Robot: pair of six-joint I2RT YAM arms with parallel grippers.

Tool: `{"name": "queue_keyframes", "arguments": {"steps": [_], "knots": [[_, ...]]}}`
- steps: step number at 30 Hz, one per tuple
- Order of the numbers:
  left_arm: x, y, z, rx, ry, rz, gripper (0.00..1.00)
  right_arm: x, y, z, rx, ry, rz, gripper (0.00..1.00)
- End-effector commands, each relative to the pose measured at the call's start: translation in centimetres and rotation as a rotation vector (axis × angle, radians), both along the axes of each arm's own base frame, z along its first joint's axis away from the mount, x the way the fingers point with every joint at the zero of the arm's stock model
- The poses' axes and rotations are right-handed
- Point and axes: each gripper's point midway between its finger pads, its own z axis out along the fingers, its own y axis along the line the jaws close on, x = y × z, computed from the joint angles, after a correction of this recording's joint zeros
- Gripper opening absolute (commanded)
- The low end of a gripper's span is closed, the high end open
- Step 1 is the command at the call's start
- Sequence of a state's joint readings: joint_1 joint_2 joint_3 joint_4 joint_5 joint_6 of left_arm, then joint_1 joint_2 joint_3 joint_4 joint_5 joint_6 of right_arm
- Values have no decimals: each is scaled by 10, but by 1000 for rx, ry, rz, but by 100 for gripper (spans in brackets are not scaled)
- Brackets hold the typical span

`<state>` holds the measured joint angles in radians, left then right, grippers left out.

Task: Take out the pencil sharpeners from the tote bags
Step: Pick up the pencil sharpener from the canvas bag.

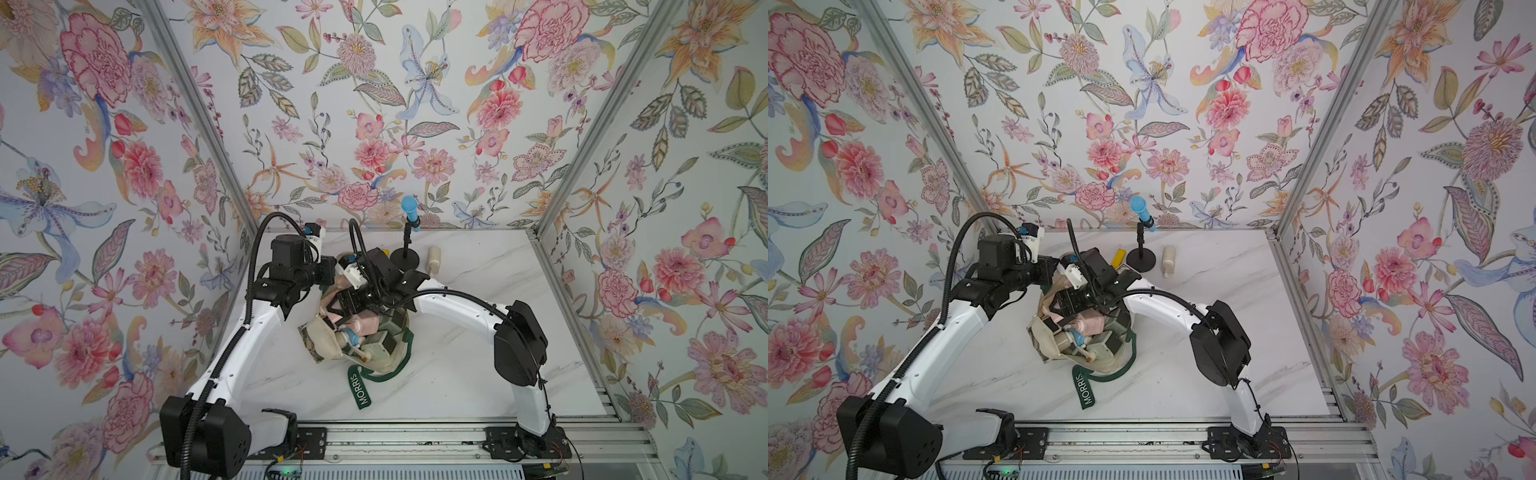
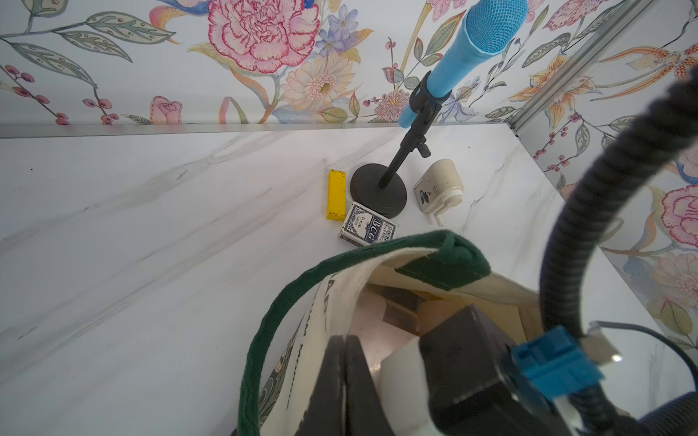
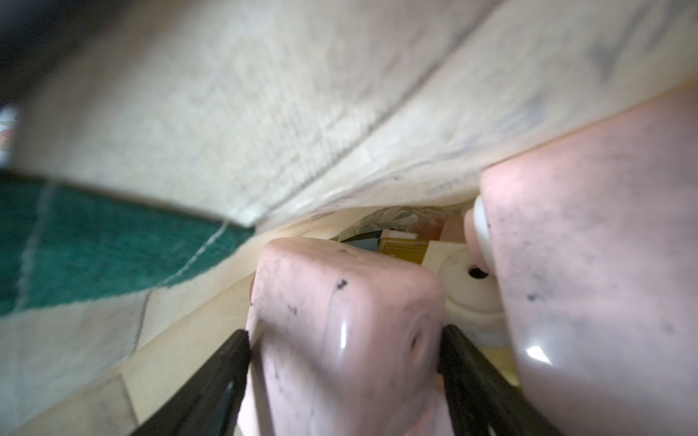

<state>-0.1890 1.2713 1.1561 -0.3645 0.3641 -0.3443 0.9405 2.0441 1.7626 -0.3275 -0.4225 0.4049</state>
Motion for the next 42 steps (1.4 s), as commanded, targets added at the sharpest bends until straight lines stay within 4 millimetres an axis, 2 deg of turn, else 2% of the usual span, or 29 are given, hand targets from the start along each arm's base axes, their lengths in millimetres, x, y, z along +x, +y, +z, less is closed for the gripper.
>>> {"name": "queue_keyframes", "arguments": {"steps": [1,11,17,20,24,30,37,42], "knots": [[-4,0,13,-12,-39,-9,0,-29,1,3,19,56,95,75],[-5,1,12,-9,-37,-8,0,-46,-4,27,93,26,170,66],[-5,1,13,-10,-38,-8,0,-51,-3,27,108,35,210,65],[-5,1,12,-11,-39,-8,0,-45,-2,22,93,27,183,70],[-4,0,12,-10,-36,-10,0,-37,4,12,79,42,161,69],[-5,1,12,-9,-37,-7,0,-28,10,7,63,-6,146,55],[-5,1,12,-10,-38,-8,0,-33,-7,23,58,-122,168,38],[-5,2,12,-5,-38,-1,0,-30,-23,40,66,-224,135,33]]}}
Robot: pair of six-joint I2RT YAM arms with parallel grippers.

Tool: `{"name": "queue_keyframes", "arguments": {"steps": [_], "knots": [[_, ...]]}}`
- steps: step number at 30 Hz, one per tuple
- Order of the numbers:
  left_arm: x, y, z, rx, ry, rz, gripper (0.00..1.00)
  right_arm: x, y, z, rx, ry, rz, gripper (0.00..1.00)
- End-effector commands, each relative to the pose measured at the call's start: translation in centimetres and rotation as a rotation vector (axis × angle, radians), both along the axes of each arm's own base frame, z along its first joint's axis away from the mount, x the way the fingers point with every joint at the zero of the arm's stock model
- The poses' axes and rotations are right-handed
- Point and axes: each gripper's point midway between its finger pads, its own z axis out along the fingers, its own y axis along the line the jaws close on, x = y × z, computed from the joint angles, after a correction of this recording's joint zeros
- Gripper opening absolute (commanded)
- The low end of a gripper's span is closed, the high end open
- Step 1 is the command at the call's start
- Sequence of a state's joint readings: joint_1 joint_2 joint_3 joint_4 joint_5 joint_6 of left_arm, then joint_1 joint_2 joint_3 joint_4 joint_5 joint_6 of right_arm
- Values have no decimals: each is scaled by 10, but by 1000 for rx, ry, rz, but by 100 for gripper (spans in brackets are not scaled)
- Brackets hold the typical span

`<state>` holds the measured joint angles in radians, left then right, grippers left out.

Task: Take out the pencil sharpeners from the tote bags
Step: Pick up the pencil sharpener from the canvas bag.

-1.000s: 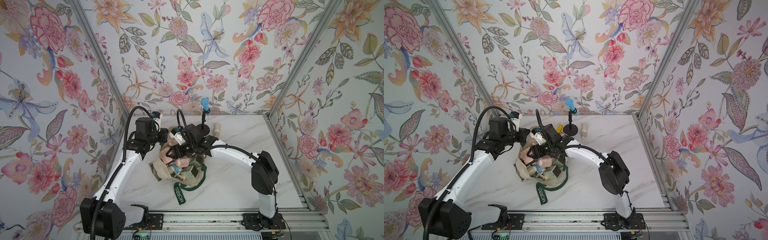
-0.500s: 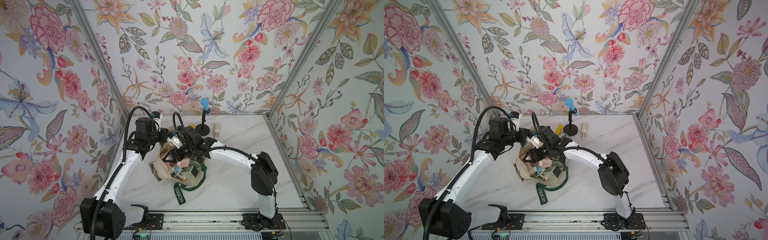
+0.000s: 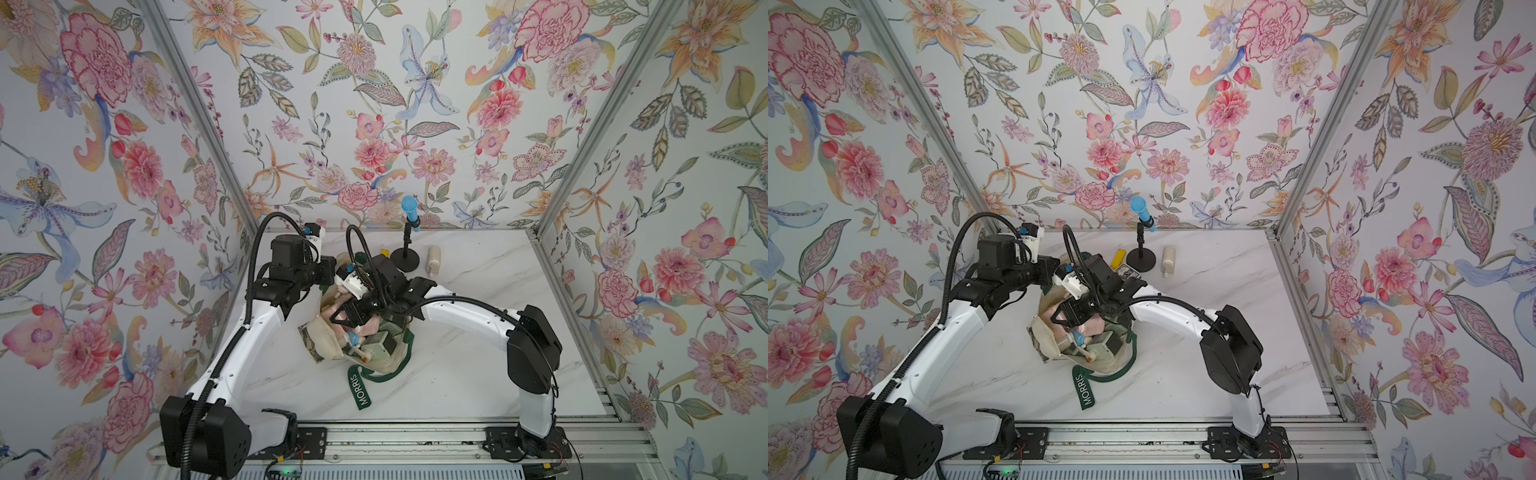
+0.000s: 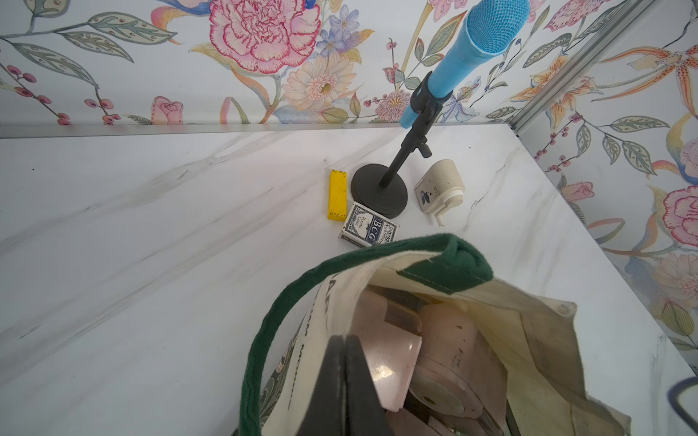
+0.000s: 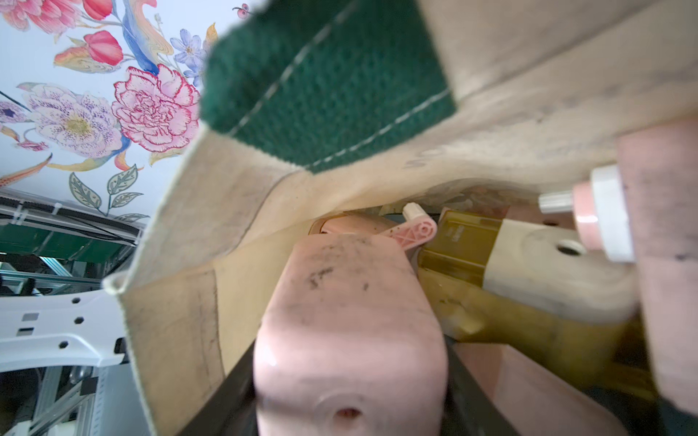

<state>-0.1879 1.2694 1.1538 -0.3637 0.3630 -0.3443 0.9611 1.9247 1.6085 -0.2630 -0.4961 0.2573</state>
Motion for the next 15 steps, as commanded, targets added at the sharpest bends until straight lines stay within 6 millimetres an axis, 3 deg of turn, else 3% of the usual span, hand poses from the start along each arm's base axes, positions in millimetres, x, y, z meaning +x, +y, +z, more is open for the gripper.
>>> {"name": "queue_keyframes", "arguments": {"steps": [1,8,15], "knots": [[-5,2,12,-4,-38,0,0,8,-16,31,37,-145,-40,31],[-4,2,13,-6,-38,1,0,19,-51,67,96,-297,-131,26],[-5,1,14,-10,-40,-2,0,52,-115,105,162,-447,-299,24]]}}
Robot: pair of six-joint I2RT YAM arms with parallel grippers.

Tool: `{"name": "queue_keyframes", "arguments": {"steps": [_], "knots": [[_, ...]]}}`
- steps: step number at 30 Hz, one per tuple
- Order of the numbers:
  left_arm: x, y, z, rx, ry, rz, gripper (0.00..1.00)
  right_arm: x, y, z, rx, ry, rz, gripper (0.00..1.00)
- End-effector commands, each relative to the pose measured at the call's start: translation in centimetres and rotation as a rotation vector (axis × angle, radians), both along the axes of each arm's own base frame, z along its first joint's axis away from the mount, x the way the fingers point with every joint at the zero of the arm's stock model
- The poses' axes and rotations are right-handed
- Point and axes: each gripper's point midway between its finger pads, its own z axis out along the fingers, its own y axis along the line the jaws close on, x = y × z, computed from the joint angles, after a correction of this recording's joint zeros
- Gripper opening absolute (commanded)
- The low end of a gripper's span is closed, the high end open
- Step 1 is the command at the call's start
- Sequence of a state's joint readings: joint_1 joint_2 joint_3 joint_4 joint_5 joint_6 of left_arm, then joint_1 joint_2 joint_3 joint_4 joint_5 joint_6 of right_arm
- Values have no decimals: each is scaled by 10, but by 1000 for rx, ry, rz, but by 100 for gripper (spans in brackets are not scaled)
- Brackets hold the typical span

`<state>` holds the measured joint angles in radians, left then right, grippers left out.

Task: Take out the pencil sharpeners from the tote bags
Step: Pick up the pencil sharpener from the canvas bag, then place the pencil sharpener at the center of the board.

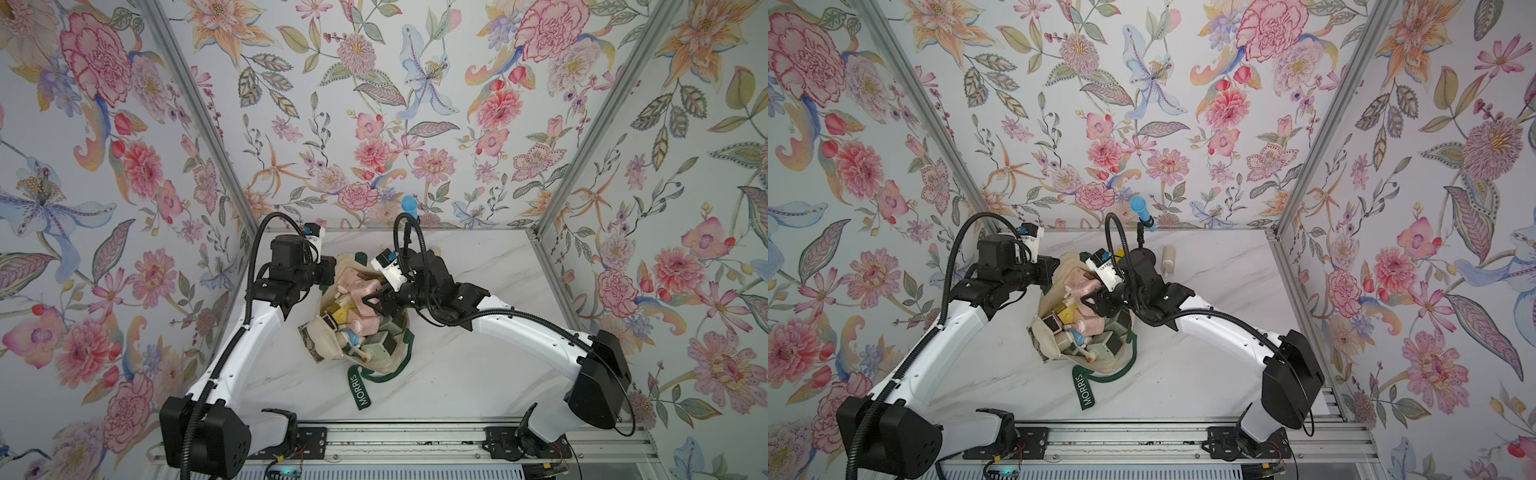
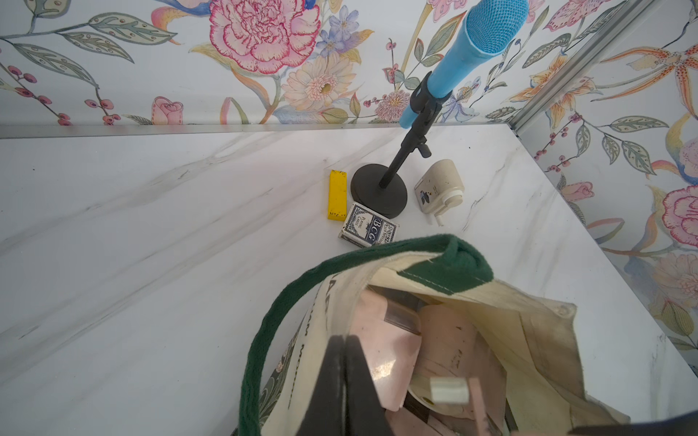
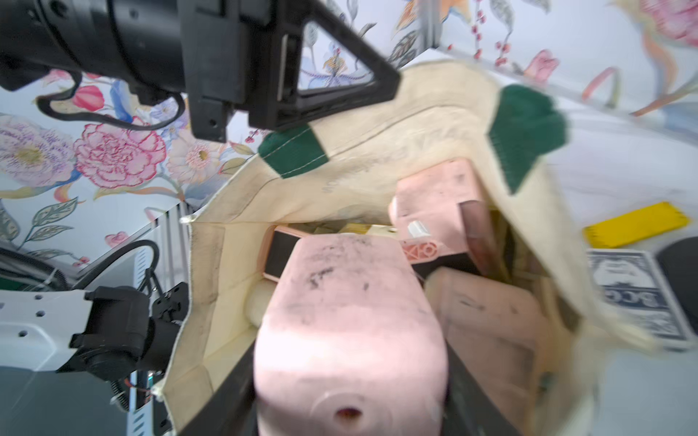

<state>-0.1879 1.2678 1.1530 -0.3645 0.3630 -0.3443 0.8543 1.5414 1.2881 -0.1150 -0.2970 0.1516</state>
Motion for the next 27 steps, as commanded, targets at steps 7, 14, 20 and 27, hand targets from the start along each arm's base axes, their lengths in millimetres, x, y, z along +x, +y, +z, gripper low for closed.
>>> {"name": "queue_keyframes", "arguments": {"steps": [7,14,20,27], "knots": [[-5,1,14,-9,-41,-1,0,71,-117,60,198,-251,-352,24],[-5,1,15,-10,-44,-1,0,128,-200,38,235,-253,-651,24],[-6,1,16,-9,-45,-2,0,175,-232,-3,164,-220,-792,24],[-6,2,17,-12,-45,0,0,220,-238,-59,65,-199,-907,25]]}}
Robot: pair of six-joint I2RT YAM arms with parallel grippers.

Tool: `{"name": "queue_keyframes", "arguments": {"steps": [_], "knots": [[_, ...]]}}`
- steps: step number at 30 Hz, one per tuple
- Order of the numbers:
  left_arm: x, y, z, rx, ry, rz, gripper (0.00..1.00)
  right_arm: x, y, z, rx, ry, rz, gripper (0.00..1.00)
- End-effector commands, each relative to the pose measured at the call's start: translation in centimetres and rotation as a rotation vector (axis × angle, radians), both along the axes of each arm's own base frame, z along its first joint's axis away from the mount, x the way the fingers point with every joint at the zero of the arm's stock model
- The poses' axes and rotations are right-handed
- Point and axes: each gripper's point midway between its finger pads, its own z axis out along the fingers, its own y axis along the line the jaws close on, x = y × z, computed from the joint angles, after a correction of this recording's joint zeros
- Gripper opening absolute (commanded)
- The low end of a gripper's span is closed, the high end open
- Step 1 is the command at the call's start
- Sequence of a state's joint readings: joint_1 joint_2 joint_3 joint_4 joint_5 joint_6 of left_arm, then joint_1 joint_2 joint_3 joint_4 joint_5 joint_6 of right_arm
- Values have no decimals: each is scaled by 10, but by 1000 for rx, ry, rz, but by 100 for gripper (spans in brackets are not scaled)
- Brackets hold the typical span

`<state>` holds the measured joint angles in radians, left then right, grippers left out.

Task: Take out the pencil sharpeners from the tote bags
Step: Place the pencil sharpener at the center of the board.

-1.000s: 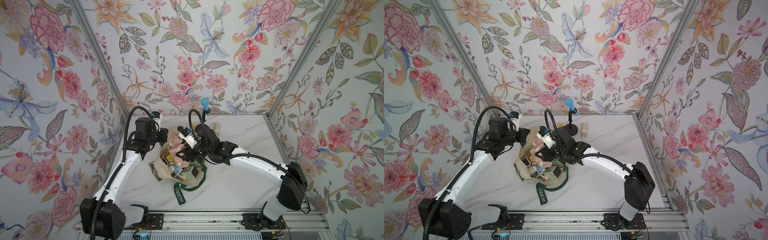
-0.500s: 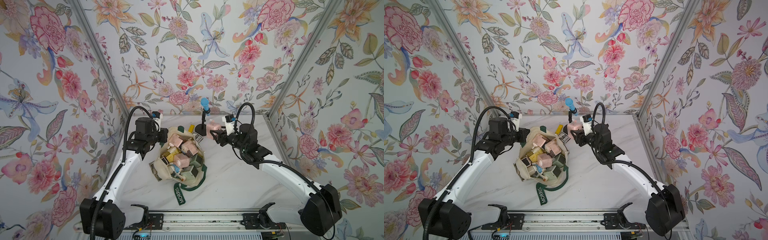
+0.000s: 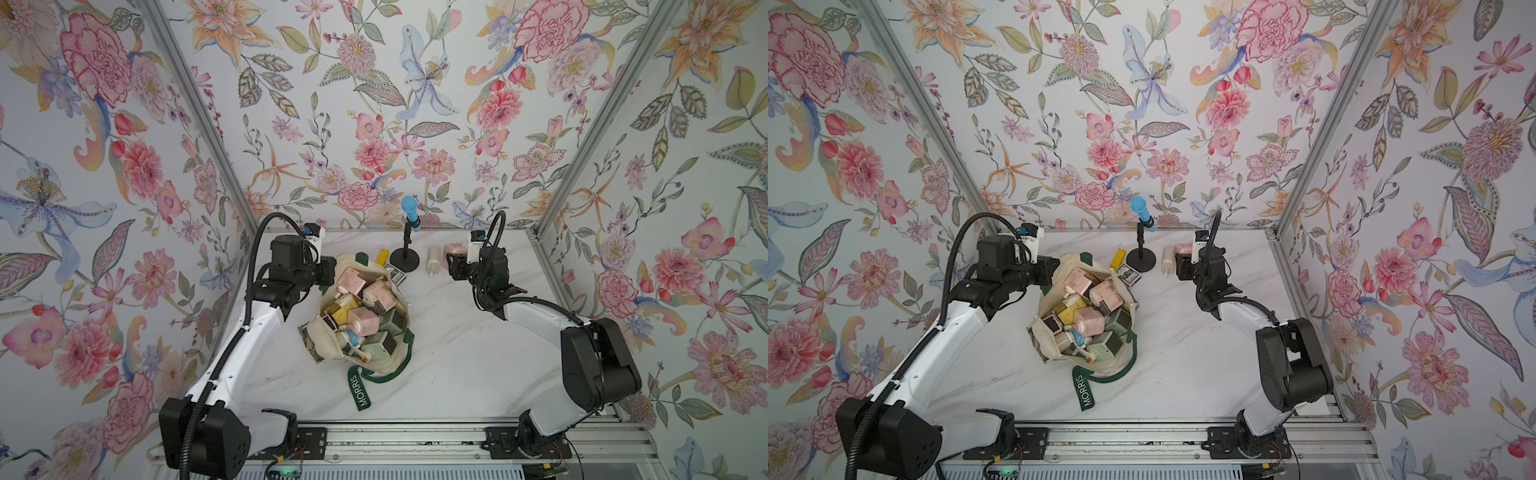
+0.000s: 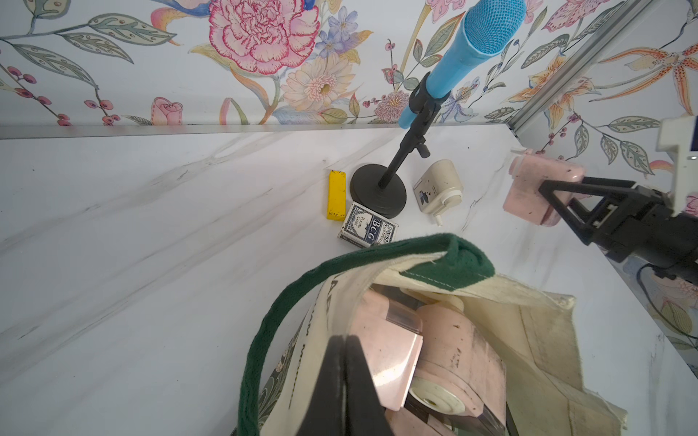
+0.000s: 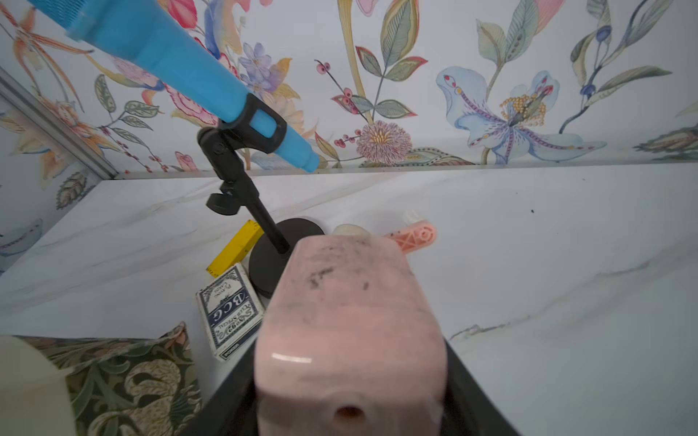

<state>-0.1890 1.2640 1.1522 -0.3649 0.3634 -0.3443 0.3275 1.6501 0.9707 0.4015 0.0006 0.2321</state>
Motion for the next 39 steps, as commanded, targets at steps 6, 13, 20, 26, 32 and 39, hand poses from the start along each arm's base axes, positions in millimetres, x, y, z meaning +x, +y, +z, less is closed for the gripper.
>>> {"name": "queue_keyframes", "arguments": {"steps": [6,13,20,26,32,39], "knots": [[-5,2,16,-11,-43,3,0,52,-9,-2,-66,-105,-143,26],[-5,3,18,-12,-46,4,0,80,-6,-29,-134,-69,-153,26],[-6,2,19,-15,-46,1,0,97,-3,-50,-180,-31,-143,29],[-6,1,19,-16,-48,-2,0,103,-10,-67,-212,9,-152,31],[-6,2,18,-14,-45,3,0,104,-8,-80,-211,34,-142,32],[-5,2,17,-15,-43,1,0,103,-6,-88,-219,57,-133,36]]}}
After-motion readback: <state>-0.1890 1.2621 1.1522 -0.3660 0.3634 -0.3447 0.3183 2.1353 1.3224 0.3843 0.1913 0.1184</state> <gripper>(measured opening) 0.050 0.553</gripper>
